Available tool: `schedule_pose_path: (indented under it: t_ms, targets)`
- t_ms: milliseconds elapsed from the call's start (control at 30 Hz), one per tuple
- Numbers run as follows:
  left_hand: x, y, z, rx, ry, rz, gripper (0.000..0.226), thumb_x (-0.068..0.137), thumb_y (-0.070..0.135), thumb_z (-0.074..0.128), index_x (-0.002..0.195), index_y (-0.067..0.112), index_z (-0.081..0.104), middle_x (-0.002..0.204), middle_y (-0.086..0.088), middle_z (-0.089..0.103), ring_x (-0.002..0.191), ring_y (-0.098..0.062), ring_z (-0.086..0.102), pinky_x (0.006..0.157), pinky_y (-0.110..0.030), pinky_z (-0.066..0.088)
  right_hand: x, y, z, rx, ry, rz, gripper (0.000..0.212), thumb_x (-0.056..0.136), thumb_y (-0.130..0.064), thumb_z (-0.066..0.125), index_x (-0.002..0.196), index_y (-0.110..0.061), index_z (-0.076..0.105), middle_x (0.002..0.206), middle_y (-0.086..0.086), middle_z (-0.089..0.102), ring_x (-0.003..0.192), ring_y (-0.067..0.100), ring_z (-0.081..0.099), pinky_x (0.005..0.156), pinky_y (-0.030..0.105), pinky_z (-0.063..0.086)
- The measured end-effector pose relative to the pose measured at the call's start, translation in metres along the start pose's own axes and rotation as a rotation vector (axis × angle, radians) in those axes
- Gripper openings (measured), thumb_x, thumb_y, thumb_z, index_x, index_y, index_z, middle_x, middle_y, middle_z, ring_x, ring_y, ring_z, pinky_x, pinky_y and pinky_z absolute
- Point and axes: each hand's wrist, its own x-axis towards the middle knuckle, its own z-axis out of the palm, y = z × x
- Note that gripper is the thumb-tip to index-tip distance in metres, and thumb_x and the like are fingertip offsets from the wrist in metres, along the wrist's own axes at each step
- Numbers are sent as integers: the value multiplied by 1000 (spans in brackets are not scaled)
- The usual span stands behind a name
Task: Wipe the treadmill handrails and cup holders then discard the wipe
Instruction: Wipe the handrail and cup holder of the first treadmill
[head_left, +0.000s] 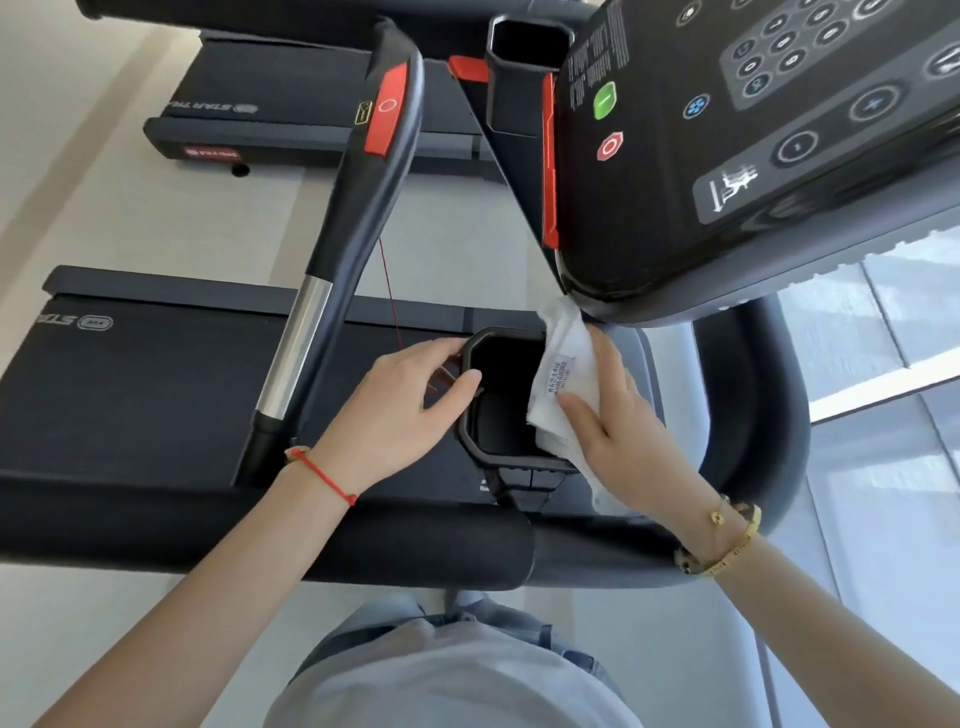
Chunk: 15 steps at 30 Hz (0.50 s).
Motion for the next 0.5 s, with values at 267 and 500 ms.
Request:
schedule_pose_path:
  t_ms: [267, 500]
  targets:
    - [-3, 1, 4, -47, 10, 1, 40, 99, 37, 48, 131, 18, 62, 100, 11, 68, 86, -3, 63, 70, -6, 42, 22, -6, -11, 283, -85, 280, 37, 101, -28, 48, 133, -17, 34, 105, -1, 62, 95, 17, 62, 76, 20, 51]
    - [-4, 0, 7, -67, 22, -6, 37, 100, 35, 48, 132, 24, 60, 98, 17, 65, 89, 2, 61, 66, -5, 42, -5, -8, 3, 138, 50, 247, 21, 101, -27, 46, 110, -12, 36, 89, 5, 61, 74, 19, 59, 58, 27, 44]
